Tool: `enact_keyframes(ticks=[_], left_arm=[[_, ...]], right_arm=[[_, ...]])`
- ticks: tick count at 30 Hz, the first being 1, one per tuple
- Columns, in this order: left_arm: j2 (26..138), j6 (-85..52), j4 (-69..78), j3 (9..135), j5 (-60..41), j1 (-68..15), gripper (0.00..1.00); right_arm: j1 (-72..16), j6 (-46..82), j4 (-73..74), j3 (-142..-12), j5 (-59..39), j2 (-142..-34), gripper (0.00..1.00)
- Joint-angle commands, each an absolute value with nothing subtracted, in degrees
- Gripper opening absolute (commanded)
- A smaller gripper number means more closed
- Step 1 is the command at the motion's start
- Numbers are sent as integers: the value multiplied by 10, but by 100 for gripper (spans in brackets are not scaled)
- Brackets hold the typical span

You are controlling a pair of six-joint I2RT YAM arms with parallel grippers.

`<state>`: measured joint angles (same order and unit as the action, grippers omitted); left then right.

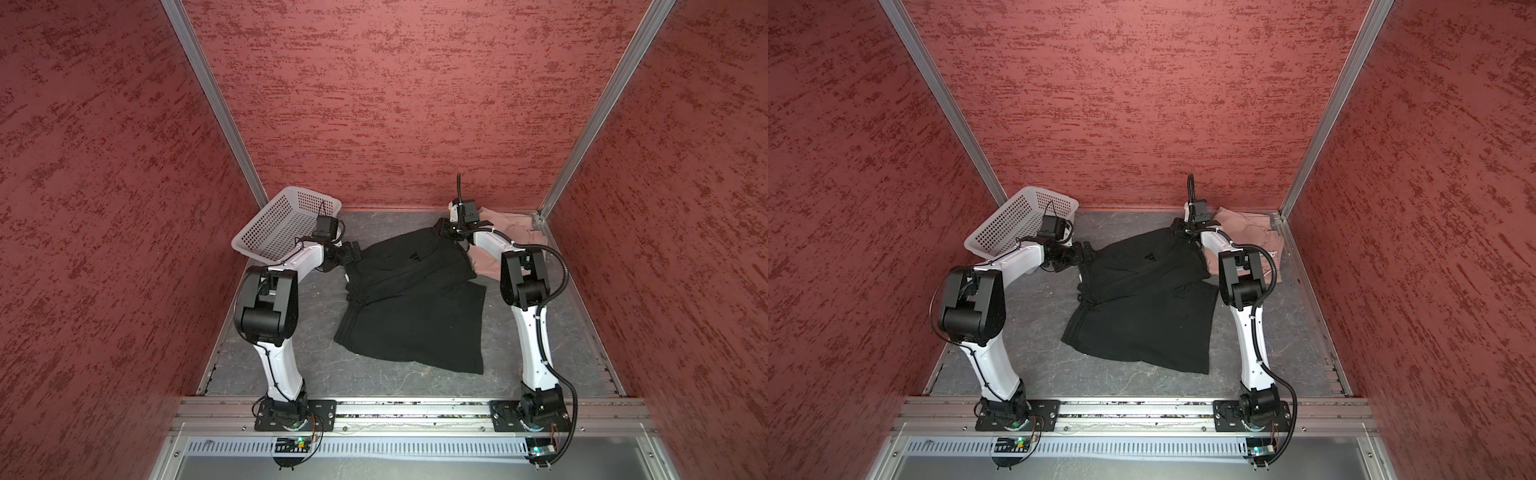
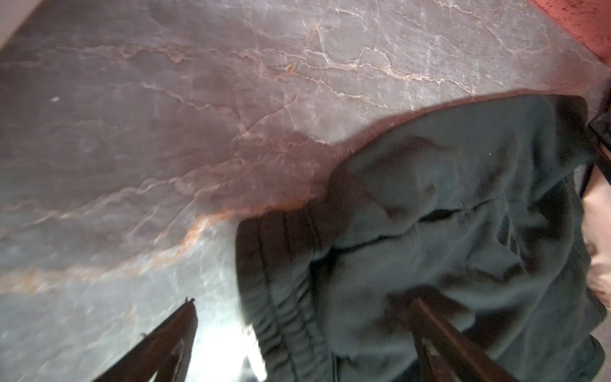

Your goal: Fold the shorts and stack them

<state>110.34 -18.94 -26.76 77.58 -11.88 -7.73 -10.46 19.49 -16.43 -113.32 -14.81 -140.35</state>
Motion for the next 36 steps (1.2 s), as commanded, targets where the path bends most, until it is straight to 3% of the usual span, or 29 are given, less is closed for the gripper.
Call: enact_keyframes(ticks=[1, 5, 9, 10, 13, 15, 16, 28, 33, 34, 36], left_arm=[[1135, -171, -283, 802, -123, -81, 100], [1158, -163, -280, 821, -136, -82, 91], [1176, -156, -281, 847, -142, -82, 63], [1182, -153, -281, 855, -144, -82, 55], [1200, -146, -286, 879, -155, -82, 19], [1206, -144, -287, 888, -164, -82, 3], [1207, -144, -288, 893, -166, -82, 0], [1215, -115, -307, 978, -144, -56, 0], [1214, -111, -262, 955, -146, -56, 0], [1215, -109, -266, 959, -148, -56, 15], [1211, -108, -279, 965, -151, -56, 99]], right_arm=[[-104, 178, -172, -1141, -162, -1410, 49], [-103, 188, -162, -1139, -198, -1412, 25], [-103, 188, -161, -1138, -200, -1402, 1], [-102, 189, -159, -1135, -197, -1397, 0], [-97, 199, -138, -1113, -193, -1372, 0], [-96, 201, -125, -1097, -192, -1353, 0], [-94, 201, -121, -1087, -189, -1344, 0], [-86, 194, -82, -983, -106, -1247, 0], [-81, 191, -70, -989, -123, -1267, 0], [-80, 186, -88, -1004, -130, -1275, 6], [-80, 178, -105, -1011, -137, -1274, 28]])
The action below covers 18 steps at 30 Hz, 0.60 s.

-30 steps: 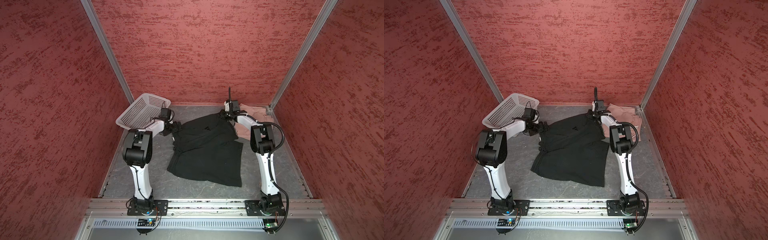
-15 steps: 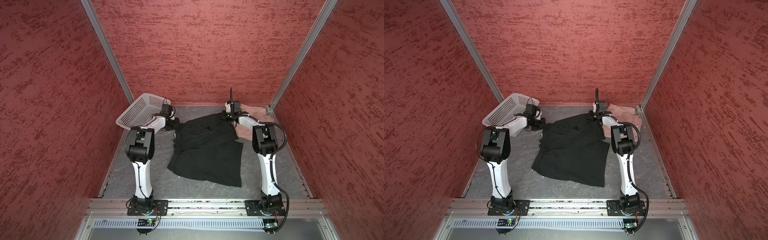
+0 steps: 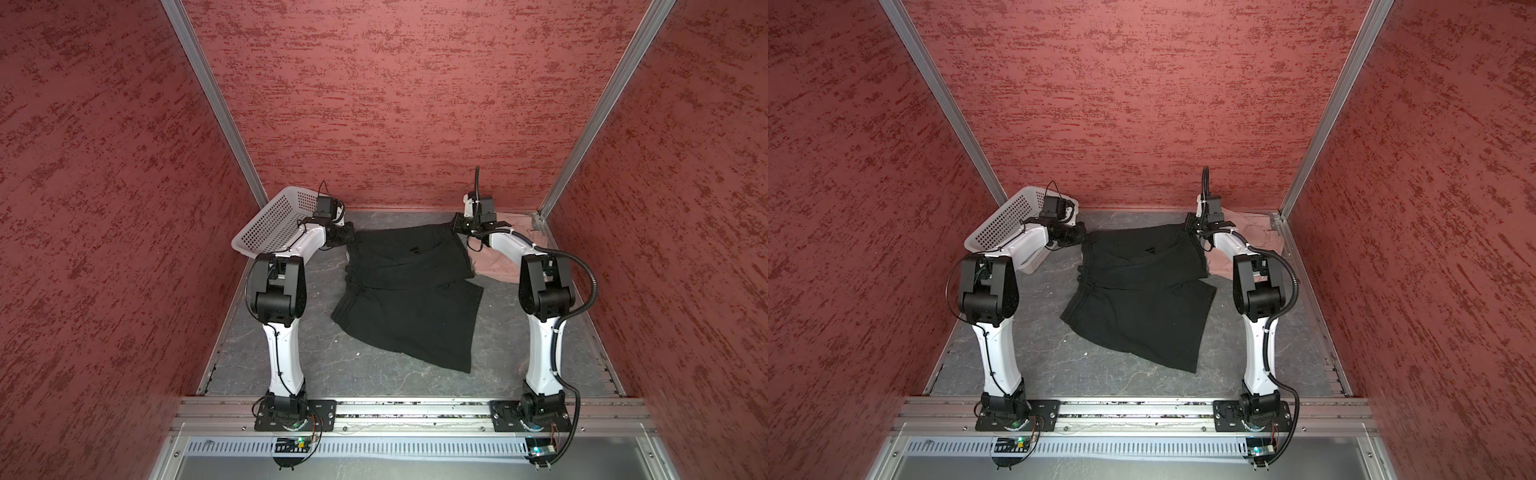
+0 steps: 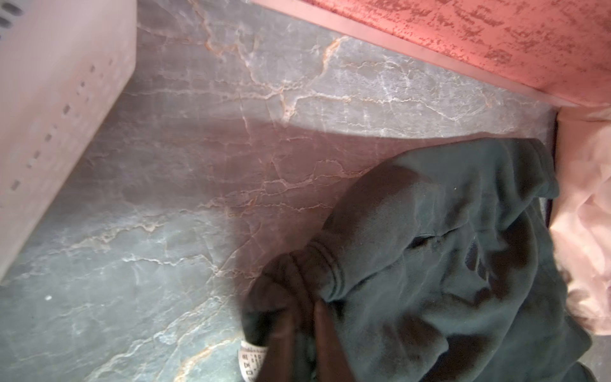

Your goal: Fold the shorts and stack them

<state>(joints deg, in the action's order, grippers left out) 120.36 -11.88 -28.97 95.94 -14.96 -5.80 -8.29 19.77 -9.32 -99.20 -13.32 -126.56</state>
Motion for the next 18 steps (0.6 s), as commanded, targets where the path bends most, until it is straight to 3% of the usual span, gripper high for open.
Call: enact_keyframes(ticks=[1, 3, 6, 11, 15, 18], left_arm=[[1202, -106, -281, 963, -155, -55, 99], [1173, -113, -283, 951, -163, -56, 99], [1102, -132, -320, 923, -157, -55, 99], [949, -155, -362, 780, -116, -54, 99], [832, -186, -375, 631, -115, -56, 99], [773, -204, -401, 570, -120, -47, 99]], right_arm=[[-80, 175, -105, -1002, -136, -1261, 38], [-81, 164, -113, -974, -135, -1222, 49], [-81, 151, -138, -889, -130, -1130, 57], [-106, 95, -230, -705, -161, -938, 61], [-248, 71, -326, -591, -103, -819, 61], [-358, 102, -407, -558, -72, -804, 61]])
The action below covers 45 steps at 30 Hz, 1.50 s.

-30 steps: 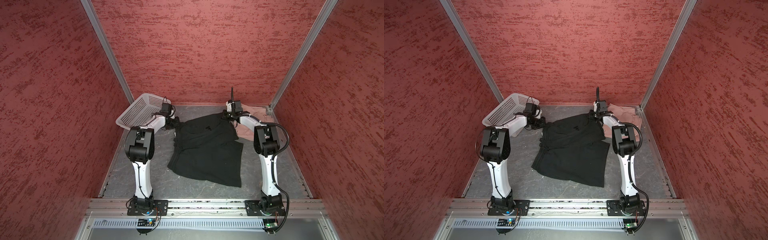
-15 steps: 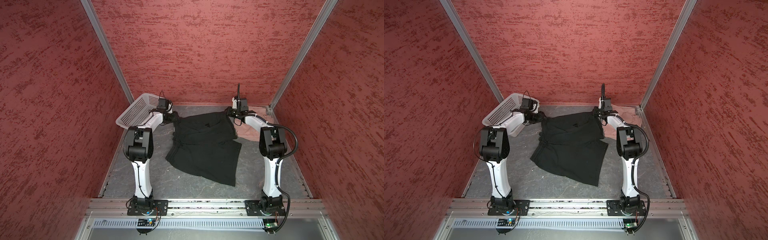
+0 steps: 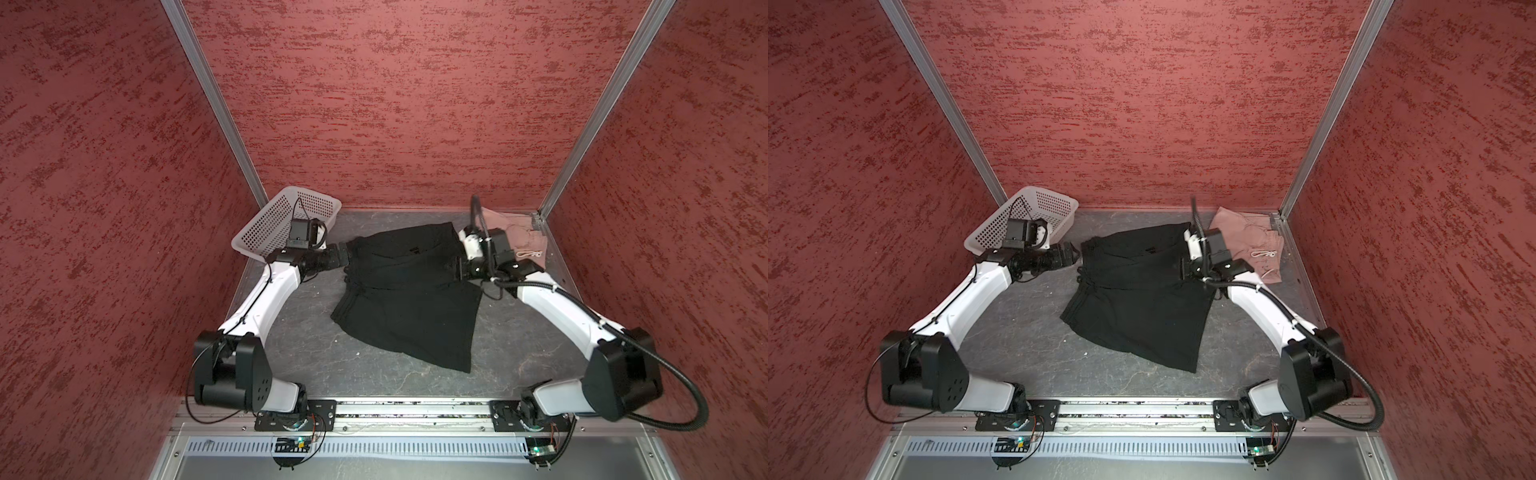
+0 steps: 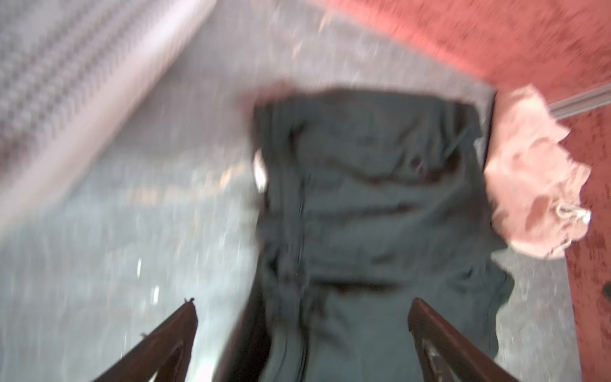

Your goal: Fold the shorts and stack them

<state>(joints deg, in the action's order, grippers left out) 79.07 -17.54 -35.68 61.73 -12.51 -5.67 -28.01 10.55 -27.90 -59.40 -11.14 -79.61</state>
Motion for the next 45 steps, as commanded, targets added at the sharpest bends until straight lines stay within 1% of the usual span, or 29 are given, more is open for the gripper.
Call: enact_keyframes(ticks=[1, 2, 4, 7, 10, 13, 16, 20, 24, 29, 35, 38, 40, 41, 42, 44, 45], left_arm=[[755, -208, -405, 556, -122, -43, 99], [737, -213, -409, 540, -125, -37, 99], [705, -218, -416, 515, -138, -31, 99], [665, -226, -427, 489, -143, -28, 99], [645, -232, -430, 470, -160, -25, 99], [636, -234, -423, 449, -173, -26, 99], [629, -237, -412, 429, -186, -25, 99], [608, -262, -374, 400, -241, -25, 99], [589, -276, -366, 384, -254, -26, 99], [564, -288, -364, 356, -242, -26, 99], [556, -306, -340, 326, -241, -27, 99], [553, -312, -324, 309, -237, -32, 99], [544, -315, -318, 297, -228, -40, 99], [539, -316, -315, 292, -220, -43, 99], [533, -318, -310, 283, -212, -48, 100], [524, -326, -290, 264, -203, -59, 99], [523, -331, -277, 256, -198, -66, 99]], right_arm=[[-386, 121, -427, -553, -57, -803, 60], [-416, 141, -429, -546, -44, -796, 60], [-469, 175, -426, -535, -63, -780, 60], [-518, 238, -431, -539, -55, -774, 61], [-582, 292, -442, -535, -21, -786, 63], [-640, 345, -492, -526, 24, -810, 67], [-672, 384, -526, -509, 59, -821, 68], [-684, 413, -537, -494, 111, -827, 68], [-687, 435, -565, -496, 157, -854, 69], [-687, 428, -538, -476, 140, -873, 69], [-687, 439, -556, -461, 154, -875, 68], [-682, 461, -545, -455, 172, -886, 58], [-681, 461, -527, -453, 173, -898, 47], [-681, 460, -518, -450, 173, -902, 40], [-681, 459, -508, -448, 173, -903, 27], [-681, 461, -496, -443, 176, -898, 7], [-680, 463, -492, -440, 178, -891, 0]])
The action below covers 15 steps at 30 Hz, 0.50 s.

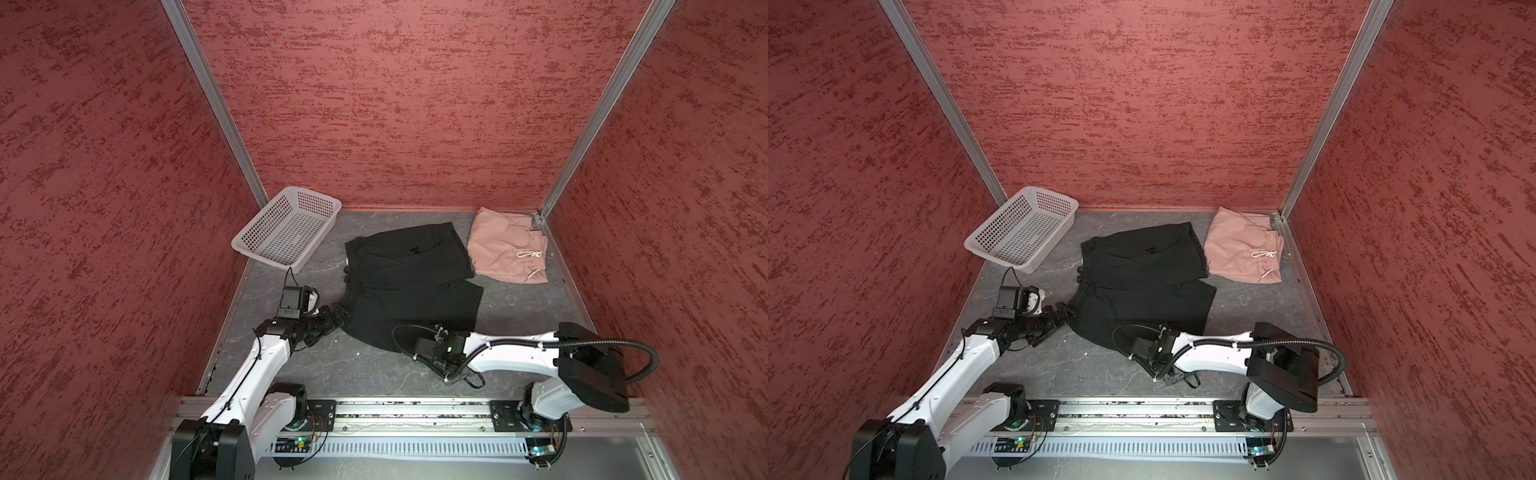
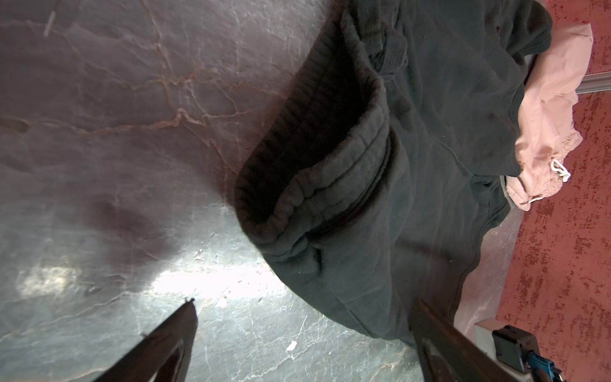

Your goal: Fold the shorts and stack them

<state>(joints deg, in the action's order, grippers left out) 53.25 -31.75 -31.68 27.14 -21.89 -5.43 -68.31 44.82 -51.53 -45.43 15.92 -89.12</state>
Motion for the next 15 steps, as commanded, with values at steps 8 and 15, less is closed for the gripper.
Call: enact_keyframes(ticks=[8, 15], left_arm=[[559, -342, -227, 240, -130, -117, 99], [615, -327, -174, 266, -118, -115, 99]], right_arm=[[-666, 474, -473, -412, 170, -788, 0], [-658, 489, -460, -393, 166, -745, 0]])
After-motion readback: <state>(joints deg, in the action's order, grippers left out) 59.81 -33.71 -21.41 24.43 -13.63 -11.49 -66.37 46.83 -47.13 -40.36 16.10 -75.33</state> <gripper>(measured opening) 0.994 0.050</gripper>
